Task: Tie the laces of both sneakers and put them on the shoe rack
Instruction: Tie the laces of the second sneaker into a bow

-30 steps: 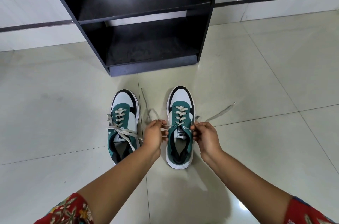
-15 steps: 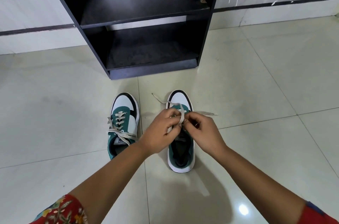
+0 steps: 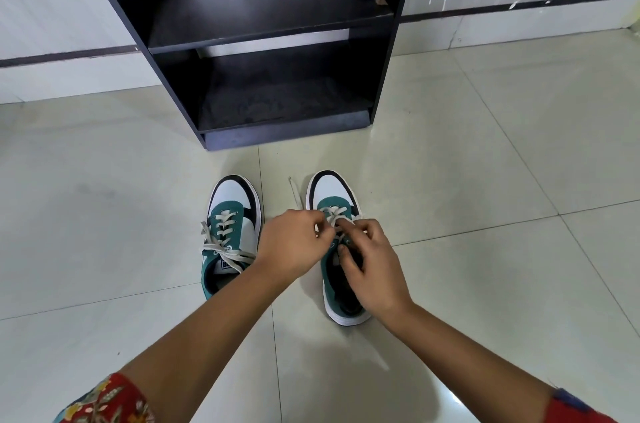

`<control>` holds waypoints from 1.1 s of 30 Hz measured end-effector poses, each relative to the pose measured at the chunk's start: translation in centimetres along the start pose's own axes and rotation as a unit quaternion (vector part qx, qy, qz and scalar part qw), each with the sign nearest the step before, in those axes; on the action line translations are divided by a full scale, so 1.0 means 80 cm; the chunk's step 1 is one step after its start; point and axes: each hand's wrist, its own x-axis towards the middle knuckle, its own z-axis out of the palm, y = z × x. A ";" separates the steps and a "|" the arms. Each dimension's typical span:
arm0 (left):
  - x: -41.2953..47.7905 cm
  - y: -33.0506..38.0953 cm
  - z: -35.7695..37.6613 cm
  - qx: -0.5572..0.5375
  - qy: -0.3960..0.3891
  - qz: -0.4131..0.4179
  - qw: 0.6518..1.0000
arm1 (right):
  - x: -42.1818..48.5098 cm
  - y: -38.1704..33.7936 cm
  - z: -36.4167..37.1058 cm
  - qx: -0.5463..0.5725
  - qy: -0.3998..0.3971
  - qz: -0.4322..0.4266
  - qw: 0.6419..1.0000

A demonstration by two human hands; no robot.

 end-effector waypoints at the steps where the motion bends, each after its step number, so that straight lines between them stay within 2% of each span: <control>1: -0.001 0.002 -0.002 -0.015 -0.017 -0.003 1.000 | 0.000 0.000 0.004 -0.012 -0.004 -0.008 1.000; 5: 0.003 -0.001 -0.006 -0.081 -0.065 -0.011 0.994 | 0.003 0.000 0.010 0.034 0.000 0.024 0.999; 8: -0.001 -0.006 -0.010 -0.115 -0.016 0.008 0.993 | 0.015 -0.005 0.007 0.053 -0.004 0.052 0.997; 10: -0.006 -0.007 -0.012 -0.117 0.038 0.020 0.992 | 0.018 -0.002 0.006 0.113 -0.008 0.063 0.992; 12: -0.009 -0.012 -0.016 -0.118 0.097 0.024 0.988 | 0.019 -0.002 -0.002 0.155 0.033 0.068 0.985; 16: -0.010 -0.033 -0.018 -0.160 0.130 -0.005 0.978 | 0.037 -0.004 -0.056 0.319 0.098 0.128 0.934; 18: -0.012 -0.039 -0.017 -0.189 0.137 -0.010 0.972 | 0.047 0.001 -0.084 0.356 0.114 0.160 0.914; 19: -0.013 -0.041 -0.018 -0.198 0.139 -0.012 0.970 | 0.050 0.004 -0.093 0.328 0.127 0.160 0.922; 21: -0.015 -0.047 -0.019 -0.176 0.139 -0.012 0.974 | 0.052 0.012 -0.105 0.192 0.143 0.154 0.959; 23: -0.016 -0.054 -0.017 -0.107 0.110 -0.018 0.988 | 0.053 0.026 -0.112 -0.043 0.094 0.171 0.980; 24: -0.018 -0.057 -0.015 -0.058 0.072 -0.025 0.995 | 0.052 0.034 -0.113 -0.168 0.019 0.192 0.967; 26: -0.022 -0.059 -0.006 0.028 -0.016 -0.032 0.999 | 0.044 0.042 -0.107 -0.353 -0.165 0.240 0.889; 27: -0.024 -0.058 -0.001 0.044 -0.048 -0.019 0.998 | 0.038 0.048 -0.098 -0.402 -0.236 0.243 0.851; 28: -0.026 -0.058 0.005 0.043 -0.071 0.003 0.997 | 0.032 0.051 -0.089 -0.413 -0.274 0.221 0.840; 29: -0.028 -0.058 0.011 0.032 -0.089 0.028 0.995 | 0.029 0.051 -0.080 -0.390 -0.274 0.187 0.859; 31: -0.027 -0.055 0.018 -0.016 -0.105 0.053 0.993 | 0.027 0.043 -0.065 -0.262 -0.220 0.116 0.932; 33: -0.025 -0.049 0.022 -0.064 -0.081 0.035 0.994 | 0.029 0.031 -0.054 -0.133 -0.166 0.107 0.971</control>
